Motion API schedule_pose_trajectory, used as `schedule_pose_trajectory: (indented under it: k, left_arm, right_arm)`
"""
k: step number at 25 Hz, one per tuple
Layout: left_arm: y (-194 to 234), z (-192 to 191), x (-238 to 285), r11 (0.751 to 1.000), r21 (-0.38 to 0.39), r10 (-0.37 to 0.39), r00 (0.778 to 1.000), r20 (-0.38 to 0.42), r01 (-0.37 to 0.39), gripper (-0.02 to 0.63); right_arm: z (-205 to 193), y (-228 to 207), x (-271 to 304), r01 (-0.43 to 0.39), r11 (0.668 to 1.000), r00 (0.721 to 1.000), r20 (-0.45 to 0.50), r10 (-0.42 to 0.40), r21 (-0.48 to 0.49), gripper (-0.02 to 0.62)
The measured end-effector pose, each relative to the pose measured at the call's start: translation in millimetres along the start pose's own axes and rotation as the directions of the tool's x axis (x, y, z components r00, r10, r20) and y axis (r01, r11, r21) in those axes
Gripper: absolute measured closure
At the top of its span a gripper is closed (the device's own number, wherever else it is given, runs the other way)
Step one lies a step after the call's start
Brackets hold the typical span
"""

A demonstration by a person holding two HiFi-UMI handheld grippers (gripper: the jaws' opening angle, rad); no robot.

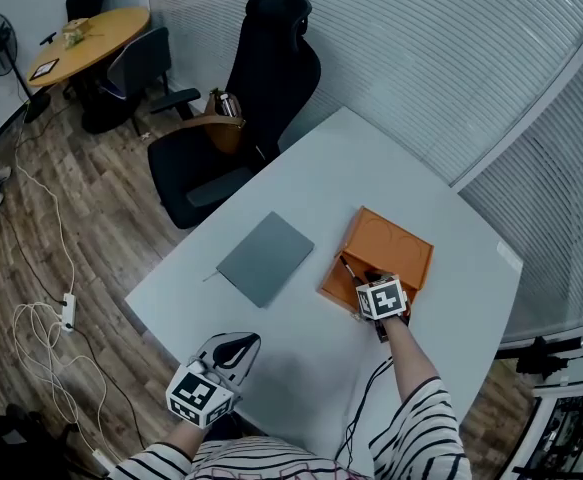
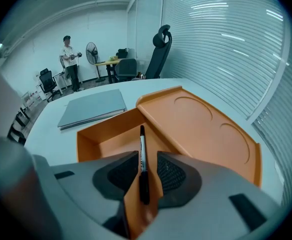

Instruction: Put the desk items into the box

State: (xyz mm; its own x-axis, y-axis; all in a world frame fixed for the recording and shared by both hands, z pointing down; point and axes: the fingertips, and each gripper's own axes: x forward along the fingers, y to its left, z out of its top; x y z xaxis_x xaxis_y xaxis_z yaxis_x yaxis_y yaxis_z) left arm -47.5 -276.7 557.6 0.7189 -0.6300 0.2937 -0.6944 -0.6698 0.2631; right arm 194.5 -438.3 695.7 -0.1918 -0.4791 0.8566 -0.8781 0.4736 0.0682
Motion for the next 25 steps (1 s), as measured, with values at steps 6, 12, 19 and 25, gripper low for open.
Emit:
schedule_pose_trajectory:
  k: [6,12,19,25]
  left_arm:
    - [-9,3,-4,1.0,0.015,-0.024,1.0,0.001,0.024,0.583]
    - [-19,7,-12,0.998,0.034,-0.049,0.999,0.007,0.048,0.583]
    - [-33,10,-23,0.994,0.06,-0.091,0.996,0.015,0.09,0.583]
    - [-39,12,-39,0.989,0.08,-0.125,0.992,0.022,0.123,0.583]
  right_arm:
    - [8,-7,-30,0.08,0.995,0.99,0.11,-0.086,0.056,0.482]
    - [20,-9,-75,0.12,0.98,0.956,0.247,-0.156,0.156,0.535]
    - [18,15,-127,0.123,0.969,0.916,0.352,-0.194,0.214,0.563]
    - [7,48,-171,0.145,0.957,0.869,0.431,-0.244,0.25,0.568]
